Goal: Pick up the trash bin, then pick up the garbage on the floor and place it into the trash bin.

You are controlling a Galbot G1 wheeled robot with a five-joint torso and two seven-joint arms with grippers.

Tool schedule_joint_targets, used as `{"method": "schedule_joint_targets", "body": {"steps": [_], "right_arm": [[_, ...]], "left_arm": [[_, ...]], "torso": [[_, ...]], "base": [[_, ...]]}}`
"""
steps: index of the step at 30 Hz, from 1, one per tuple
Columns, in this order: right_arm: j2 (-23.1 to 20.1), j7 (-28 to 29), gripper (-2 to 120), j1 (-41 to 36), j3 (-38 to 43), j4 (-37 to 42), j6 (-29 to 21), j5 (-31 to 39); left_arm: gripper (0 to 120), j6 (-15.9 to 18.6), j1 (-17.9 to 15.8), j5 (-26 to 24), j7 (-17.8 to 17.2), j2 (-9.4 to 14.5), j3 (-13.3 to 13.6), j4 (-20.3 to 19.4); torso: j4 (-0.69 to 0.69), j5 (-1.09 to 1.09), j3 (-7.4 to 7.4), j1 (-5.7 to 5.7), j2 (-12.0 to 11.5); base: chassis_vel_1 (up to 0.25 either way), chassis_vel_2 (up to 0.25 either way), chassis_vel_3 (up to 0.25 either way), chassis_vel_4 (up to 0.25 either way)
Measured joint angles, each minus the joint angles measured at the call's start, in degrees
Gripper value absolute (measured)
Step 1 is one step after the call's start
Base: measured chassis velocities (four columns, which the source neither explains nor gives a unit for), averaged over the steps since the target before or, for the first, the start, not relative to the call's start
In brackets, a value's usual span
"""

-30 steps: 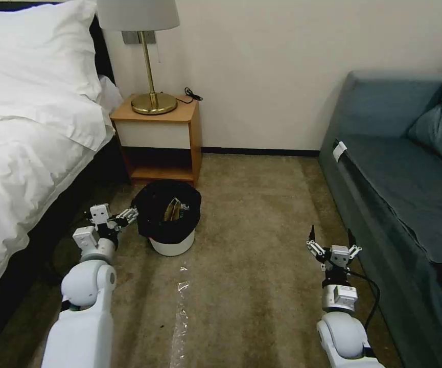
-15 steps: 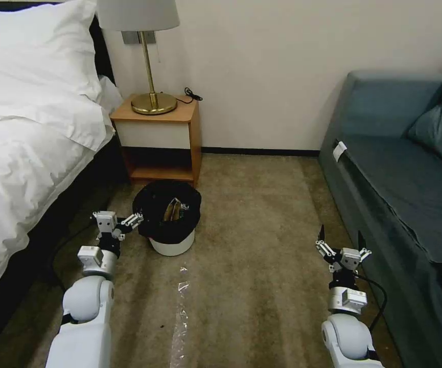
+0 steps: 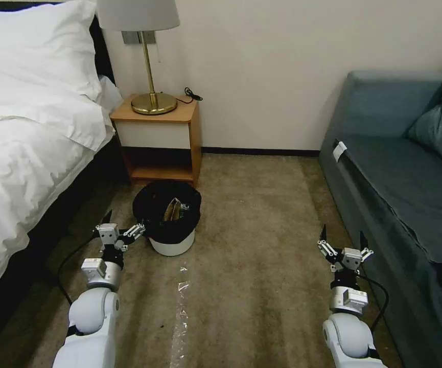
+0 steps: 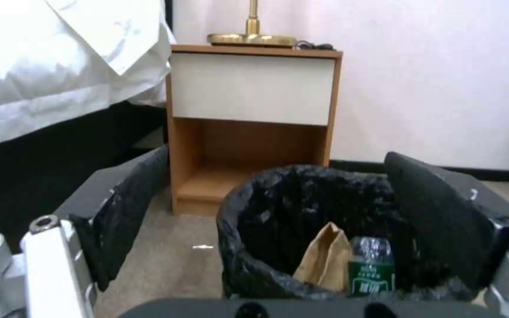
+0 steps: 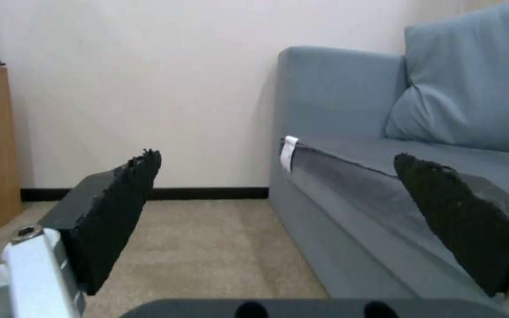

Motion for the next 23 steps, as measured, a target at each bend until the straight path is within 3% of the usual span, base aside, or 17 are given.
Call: {"method": "schedule_joint_targets", "body": {"steps": [23], "right_arm": [[-0.25, 0.79, 100, -0.32, -0.05, 0.55, -1.75, -0.02]], "left_arm": [[98, 0.91, -0.76, 0.02, 0.96, -0.26, 0.86, -0.40]], "torso": [[0.00, 0.00, 0.00, 0.00, 0.00]], "base": [[0.000, 0.000, 0.000, 0.000]]}}
